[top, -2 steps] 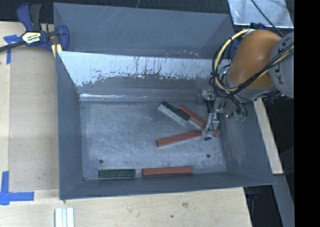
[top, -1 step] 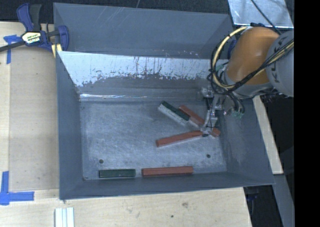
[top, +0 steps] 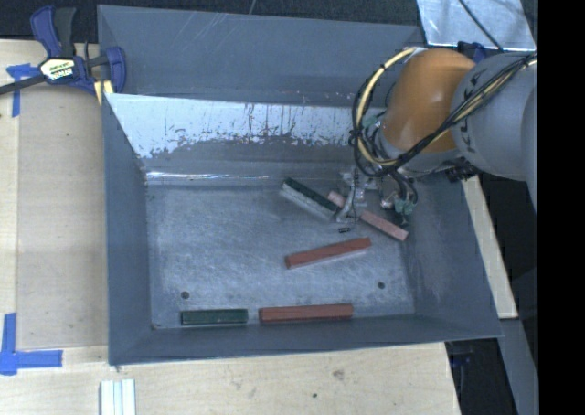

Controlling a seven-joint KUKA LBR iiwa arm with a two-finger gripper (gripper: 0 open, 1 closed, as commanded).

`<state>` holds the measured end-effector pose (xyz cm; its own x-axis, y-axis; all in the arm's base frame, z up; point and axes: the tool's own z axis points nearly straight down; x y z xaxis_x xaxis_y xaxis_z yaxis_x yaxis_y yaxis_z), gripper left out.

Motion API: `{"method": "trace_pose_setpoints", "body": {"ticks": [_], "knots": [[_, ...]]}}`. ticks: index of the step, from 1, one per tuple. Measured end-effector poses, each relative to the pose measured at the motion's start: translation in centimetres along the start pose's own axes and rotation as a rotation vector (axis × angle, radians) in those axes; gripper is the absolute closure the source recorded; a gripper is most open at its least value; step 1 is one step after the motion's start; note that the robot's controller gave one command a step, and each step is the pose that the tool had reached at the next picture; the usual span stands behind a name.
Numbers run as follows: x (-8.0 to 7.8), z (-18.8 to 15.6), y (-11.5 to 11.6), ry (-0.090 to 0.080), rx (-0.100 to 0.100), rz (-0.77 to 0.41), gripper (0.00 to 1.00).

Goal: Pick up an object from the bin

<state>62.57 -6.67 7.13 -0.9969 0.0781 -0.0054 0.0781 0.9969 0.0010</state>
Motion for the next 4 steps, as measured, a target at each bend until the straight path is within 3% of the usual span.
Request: {"method": "trace_pose_setpoints", "body": {"ticks": [1,2,3,4], "knots": [[0.0,0.0,0.0,0.000,0.000,0.000,1.00],[0.9,-15.8,2.7,-0.003,0.001,0.043,1.00],[1.0,-15.5,2.7,0.001,0.001,0.043,1.00],[1.3,-8.6,6.2,0.003,0.001,0.205,0.00]]}}
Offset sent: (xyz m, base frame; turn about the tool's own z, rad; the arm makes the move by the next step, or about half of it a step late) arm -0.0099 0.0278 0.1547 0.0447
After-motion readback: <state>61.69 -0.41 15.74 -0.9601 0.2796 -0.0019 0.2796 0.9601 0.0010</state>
